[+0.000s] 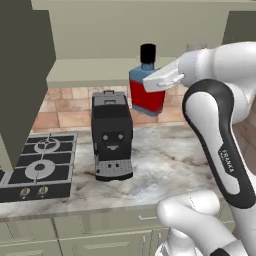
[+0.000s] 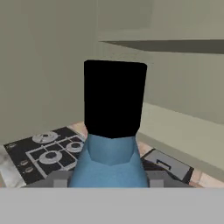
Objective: There is a bowl on the dining counter. Grab a lemon wedge from the fridge and place it in the bowl. Then get the liquor bottle and glass cup from the cabinet and place them next to the bowl.
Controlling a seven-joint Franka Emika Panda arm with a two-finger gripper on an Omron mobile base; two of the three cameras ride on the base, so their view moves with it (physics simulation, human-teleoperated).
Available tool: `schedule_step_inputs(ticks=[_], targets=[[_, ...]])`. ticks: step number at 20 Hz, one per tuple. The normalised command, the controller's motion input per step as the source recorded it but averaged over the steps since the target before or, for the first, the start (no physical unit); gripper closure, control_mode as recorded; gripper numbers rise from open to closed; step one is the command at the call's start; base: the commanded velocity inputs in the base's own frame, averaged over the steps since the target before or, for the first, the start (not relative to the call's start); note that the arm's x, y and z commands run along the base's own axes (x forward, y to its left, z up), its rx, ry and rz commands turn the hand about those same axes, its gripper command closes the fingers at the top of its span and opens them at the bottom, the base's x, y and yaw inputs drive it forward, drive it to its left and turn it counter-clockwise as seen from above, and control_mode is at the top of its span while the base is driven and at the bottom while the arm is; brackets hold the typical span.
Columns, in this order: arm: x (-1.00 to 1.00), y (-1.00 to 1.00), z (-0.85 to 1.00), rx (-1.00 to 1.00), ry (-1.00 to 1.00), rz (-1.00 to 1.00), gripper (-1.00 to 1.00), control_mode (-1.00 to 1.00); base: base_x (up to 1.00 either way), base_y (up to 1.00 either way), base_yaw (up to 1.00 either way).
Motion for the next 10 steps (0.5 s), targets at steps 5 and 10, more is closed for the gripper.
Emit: schedule_step_inputs(ticks=[5, 10], targets=[[-0.25, -0.52, -0.40, -0.14, 0.11, -0.13, 1.00, -1.00, 0.00, 0.00, 0.00], [-0.26, -0.26, -0.12, -0.05, 0.02, -0.08, 1.00, 1.00, -0.11, -0.01, -0.01]])
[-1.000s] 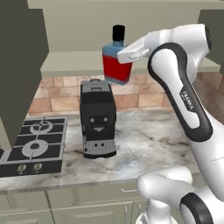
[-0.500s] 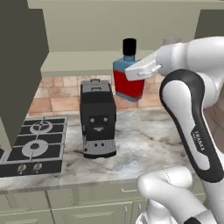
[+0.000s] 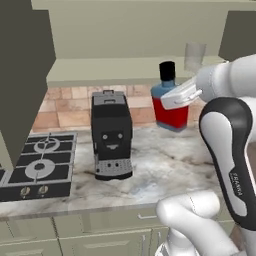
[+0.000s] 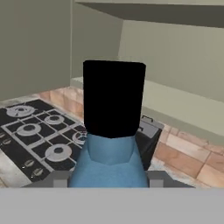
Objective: There is a bowl on the dining counter. Grab a lemon wedge from the fridge and place it in the bowl. Then get the liquor bottle and glass cup from the cabinet and place them next to the bowl.
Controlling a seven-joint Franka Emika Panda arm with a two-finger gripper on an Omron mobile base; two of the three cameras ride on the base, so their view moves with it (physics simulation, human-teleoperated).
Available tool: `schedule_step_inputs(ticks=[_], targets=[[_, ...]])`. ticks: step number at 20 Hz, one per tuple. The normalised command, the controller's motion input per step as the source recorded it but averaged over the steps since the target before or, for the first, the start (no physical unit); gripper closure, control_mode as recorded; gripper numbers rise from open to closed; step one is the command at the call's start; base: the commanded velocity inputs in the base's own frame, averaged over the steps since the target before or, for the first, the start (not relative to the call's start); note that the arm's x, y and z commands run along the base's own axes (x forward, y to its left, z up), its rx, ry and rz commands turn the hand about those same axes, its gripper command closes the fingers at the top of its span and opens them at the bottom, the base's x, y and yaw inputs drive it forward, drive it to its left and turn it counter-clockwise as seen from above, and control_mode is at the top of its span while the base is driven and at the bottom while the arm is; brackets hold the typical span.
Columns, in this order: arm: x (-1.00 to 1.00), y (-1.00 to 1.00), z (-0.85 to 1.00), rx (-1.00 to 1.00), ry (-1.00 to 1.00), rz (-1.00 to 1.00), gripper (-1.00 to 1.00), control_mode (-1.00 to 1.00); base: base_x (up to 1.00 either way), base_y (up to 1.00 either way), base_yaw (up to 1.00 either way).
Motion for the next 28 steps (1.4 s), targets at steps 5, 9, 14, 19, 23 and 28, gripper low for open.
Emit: schedule_step_inputs(ticks=[5, 9, 14, 19, 23, 28], targets=[[0.00, 0.00, 0.00, 0.00, 0.00, 0.00, 1.00, 1.00, -0.96, 0.00, -0.03], [0.00, 0.00, 0.00, 0.00, 0.00, 0.00, 1.00, 1.00, -1.00, 0.23, 0.11], [0.00, 0.00, 0.00, 0.00, 0.00, 0.00, 1.00, 1.00, -0.95, 0.42, 0.56], [0.00, 0.00, 0.00, 0.00, 0.00, 0.00, 1.00, 1.00, -0.42, 0.60, 0.62], [0.00, 0.00, 0.00, 0.00, 0.00, 0.00, 1.00, 1.00, 0.05, 0.67, 0.59], [0.00, 0.00, 0.00, 0.00, 0.00, 0.00, 1.00, 1.00, 0.68, 0.66, 0.46]])
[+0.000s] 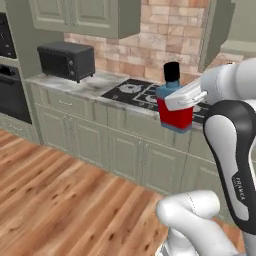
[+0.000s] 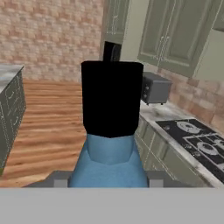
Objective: There is a bowl on the dining counter. Grab a lemon wedge from the fridge and place it in the bowl. Then get the liquor bottle and glass cup from the cabinet and place them next to the bowl.
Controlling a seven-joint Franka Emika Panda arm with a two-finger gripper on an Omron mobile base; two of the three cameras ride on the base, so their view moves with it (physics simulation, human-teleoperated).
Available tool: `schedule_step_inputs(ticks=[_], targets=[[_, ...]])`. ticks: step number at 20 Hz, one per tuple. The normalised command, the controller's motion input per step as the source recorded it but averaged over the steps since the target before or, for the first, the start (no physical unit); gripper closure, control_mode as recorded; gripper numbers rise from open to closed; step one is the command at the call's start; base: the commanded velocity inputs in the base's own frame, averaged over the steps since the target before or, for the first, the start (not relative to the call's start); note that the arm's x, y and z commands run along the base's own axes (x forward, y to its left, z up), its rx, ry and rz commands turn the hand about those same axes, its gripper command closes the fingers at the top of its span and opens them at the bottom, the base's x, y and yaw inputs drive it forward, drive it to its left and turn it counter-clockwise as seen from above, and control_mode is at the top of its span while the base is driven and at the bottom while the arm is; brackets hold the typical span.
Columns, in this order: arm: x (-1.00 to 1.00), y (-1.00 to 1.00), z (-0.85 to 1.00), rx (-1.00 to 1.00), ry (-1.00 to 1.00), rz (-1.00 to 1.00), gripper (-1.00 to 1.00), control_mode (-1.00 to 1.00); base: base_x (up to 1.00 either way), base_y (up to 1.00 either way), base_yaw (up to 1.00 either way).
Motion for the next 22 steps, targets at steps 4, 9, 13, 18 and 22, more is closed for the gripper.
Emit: schedule_step_inputs(ticks=[4, 9, 13, 18, 22], targets=[[0.00, 0.00, 0.00, 0.00, 0.00, 0.00, 1.00, 1.00, 1.00, 0.58, 0.28], [0.00, 0.00, 0.00, 0.00, 0.00, 0.00, 1.00, 1.00, 1.00, 0.46, 0.24], [0.00, 0.00, 0.00, 0.00, 0.00, 0.00, 1.00, 1.00, 1.00, 0.37, 0.23], [0.00, 0.00, 0.00, 0.00, 0.00, 0.00, 1.00, 1.00, 1.00, 0.30, 0.21], [0.00, 0.00, 0.00, 0.00, 0.00, 0.00, 1.00, 1.00, 1.00, 0.34, 0.13]])
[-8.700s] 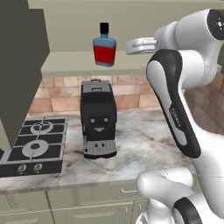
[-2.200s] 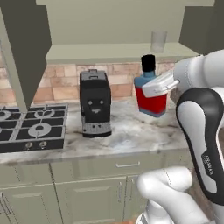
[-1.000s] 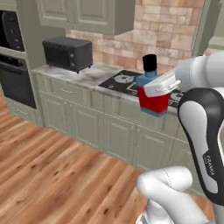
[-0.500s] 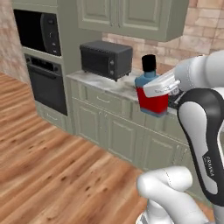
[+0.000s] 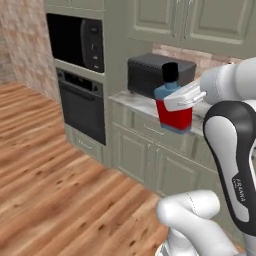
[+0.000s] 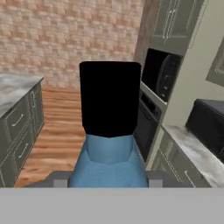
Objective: There is a bowl on the dining counter. Grab a lemon wedge from the fridge and place it in the bowl. Then get the liquor bottle and glass cup from the cabinet and place them next to the bowl.
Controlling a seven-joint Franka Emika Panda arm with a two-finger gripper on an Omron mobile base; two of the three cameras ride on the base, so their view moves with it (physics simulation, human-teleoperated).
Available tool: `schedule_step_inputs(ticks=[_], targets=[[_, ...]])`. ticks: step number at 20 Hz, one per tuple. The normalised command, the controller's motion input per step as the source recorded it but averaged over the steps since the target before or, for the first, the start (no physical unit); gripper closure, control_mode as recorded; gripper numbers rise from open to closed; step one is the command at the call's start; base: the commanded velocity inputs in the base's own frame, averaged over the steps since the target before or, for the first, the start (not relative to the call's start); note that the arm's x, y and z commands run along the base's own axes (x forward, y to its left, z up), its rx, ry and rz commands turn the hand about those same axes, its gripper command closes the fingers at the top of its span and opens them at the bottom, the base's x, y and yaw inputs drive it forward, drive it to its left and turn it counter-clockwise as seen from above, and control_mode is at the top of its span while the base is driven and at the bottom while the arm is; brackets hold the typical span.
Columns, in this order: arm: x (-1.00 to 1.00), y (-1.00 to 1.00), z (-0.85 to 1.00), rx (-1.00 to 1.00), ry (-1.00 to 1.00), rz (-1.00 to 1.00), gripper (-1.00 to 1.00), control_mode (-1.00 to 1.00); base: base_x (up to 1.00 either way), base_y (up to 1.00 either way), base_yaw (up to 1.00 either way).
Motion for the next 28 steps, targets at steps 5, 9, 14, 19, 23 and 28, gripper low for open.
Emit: schedule_step_inputs(ticks=[5, 9, 14, 19, 23, 28], targets=[[0.00, 0.00, 0.00, 0.00, 0.00, 0.00, 1.00, 1.00, 1.00, 0.43, 0.03], [0.00, 0.00, 0.00, 0.00, 0.00, 0.00, 1.00, 1.00, 1.00, 0.45, 0.02], [0.00, 0.00, 0.00, 0.00, 0.00, 0.00, 1.00, 1.00, 1.00, 0.37, 0.06], [0.00, 0.00, 0.00, 0.00, 0.00, 0.00, 1.00, 1.00, 1.00, 0.24, 0.11], [0.00, 0.00, 0.00, 0.00, 0.00, 0.00, 1.00, 1.00, 1.00, 0.22, 0.11], [0.00, 0.00, 0.00, 0.00, 0.00, 0.00, 1.00, 1.00, 1.00, 0.16, 0.14]])
